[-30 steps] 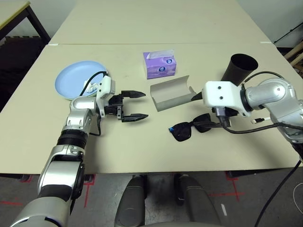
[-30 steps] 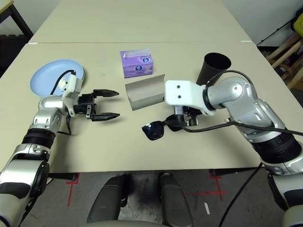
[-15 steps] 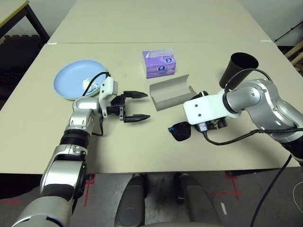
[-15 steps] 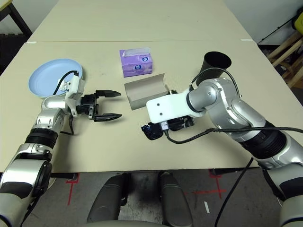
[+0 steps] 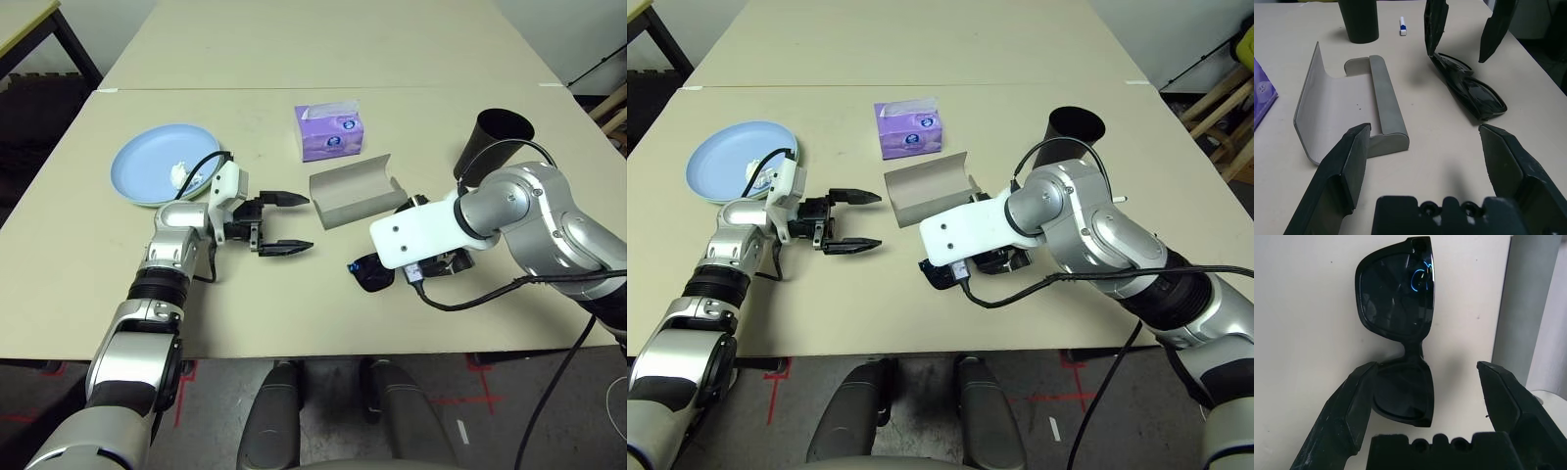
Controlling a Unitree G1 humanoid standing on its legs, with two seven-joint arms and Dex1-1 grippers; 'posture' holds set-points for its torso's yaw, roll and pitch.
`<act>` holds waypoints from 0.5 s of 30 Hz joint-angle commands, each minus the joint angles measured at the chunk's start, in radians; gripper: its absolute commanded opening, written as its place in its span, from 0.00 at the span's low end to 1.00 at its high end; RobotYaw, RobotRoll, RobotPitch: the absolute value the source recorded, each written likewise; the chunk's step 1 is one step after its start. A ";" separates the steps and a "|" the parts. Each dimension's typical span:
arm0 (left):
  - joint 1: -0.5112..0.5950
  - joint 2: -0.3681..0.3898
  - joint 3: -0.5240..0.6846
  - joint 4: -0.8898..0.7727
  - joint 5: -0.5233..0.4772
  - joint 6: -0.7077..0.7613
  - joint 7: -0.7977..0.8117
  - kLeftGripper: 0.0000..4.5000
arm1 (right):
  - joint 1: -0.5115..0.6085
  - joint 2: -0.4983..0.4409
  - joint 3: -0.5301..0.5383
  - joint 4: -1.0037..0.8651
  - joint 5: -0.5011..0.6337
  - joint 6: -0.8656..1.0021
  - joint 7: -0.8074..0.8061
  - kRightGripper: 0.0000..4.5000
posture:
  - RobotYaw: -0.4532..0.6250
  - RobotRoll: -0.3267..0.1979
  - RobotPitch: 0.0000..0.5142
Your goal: Organize and tidy the items on the table.
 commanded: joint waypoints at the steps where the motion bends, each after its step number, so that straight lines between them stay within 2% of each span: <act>1: 0.003 0.005 -0.019 0.018 0.025 -0.021 -0.006 1.00 | 0.007 0.008 0.018 0.010 -0.022 -0.012 0.008 1.00 | 0.52 0.62 0.36; 8: -0.008 0.009 -0.019 0.046 0.035 -0.049 -0.010 1.00 | 0.021 0.024 0.023 0.035 -0.048 -0.046 0.007 1.00 | 0.51 0.62 0.35; 15: -0.001 0.016 -0.011 0.030 0.003 -0.036 -0.070 1.00 | 0.044 0.033 0.020 0.058 -0.073 -0.081 -0.001 1.00 | 0.51 0.62 0.36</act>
